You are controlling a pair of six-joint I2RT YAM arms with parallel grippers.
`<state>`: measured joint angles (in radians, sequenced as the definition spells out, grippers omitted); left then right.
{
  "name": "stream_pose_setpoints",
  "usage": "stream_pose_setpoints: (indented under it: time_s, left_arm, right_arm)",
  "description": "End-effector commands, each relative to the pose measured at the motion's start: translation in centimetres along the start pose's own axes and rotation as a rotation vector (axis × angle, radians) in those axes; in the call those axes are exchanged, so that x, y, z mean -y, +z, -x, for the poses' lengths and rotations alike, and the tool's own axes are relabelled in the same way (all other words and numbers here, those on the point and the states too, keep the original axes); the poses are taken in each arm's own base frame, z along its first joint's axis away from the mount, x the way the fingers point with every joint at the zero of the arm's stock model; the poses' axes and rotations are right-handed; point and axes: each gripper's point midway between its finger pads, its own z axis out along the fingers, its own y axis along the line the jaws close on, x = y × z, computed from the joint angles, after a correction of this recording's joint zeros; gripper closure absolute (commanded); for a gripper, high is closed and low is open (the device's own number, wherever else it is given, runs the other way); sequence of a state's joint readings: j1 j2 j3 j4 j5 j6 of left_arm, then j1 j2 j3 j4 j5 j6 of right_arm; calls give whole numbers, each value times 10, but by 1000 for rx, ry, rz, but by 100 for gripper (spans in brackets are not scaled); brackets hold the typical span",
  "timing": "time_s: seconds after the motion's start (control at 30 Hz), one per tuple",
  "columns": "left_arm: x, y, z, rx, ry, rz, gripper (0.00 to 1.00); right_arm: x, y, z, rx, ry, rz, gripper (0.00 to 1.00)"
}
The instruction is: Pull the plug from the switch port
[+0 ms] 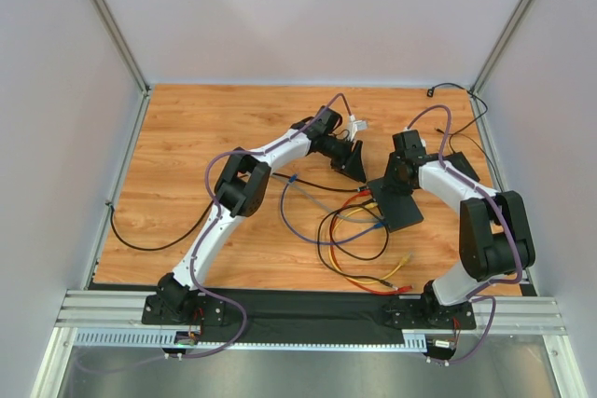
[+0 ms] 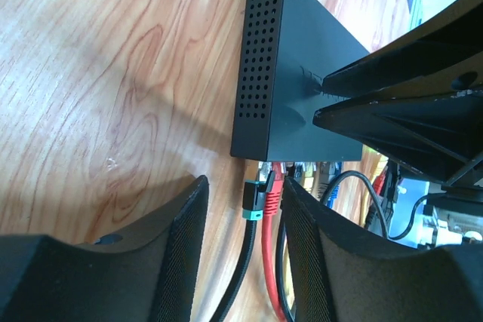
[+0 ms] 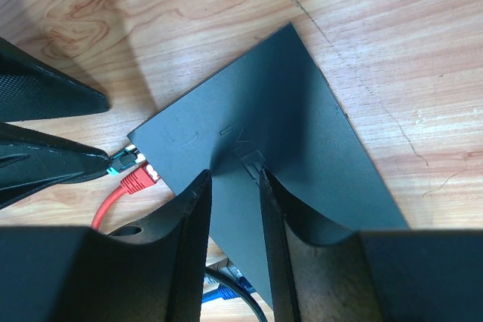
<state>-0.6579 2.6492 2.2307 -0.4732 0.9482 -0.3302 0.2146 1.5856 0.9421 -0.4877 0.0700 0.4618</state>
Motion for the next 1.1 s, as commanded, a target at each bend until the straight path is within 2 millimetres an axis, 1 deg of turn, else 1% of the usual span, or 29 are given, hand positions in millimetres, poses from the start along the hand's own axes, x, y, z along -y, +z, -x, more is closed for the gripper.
stream_pose_setpoints:
  time_s: [0.0, 0.27, 0.3, 0.4, 0.63, 0.9, 1.07]
  left_arm:
    - [5, 1, 7, 17, 11, -9, 48]
    - [0, 3, -6, -17, -46, -18, 51]
    - [1, 4, -11, -30, -62, -28, 52]
    - [0, 5, -18, -44, -86, -41, 53]
    - [-2, 9, -22, -52, -118, -62, 55]
    - [-1, 15, -18, -35, -153, -72, 55]
    - [-1, 21, -20, -36, -179, -82, 59]
  right_arm:
    - [21, 9, -47, -155, -14, -57, 67]
    - [21, 11, -50, -162, -14, -56, 67]
    - [21, 12, -50, -160, -14, -54, 67]
    - [20, 13, -51, -165, -12, -51, 67]
    - [21, 13, -52, -165, -11, -53, 67]
    - [20, 13, -53, -170, -9, -49, 67]
    - [21, 13, -55, -173, -8, -49, 67]
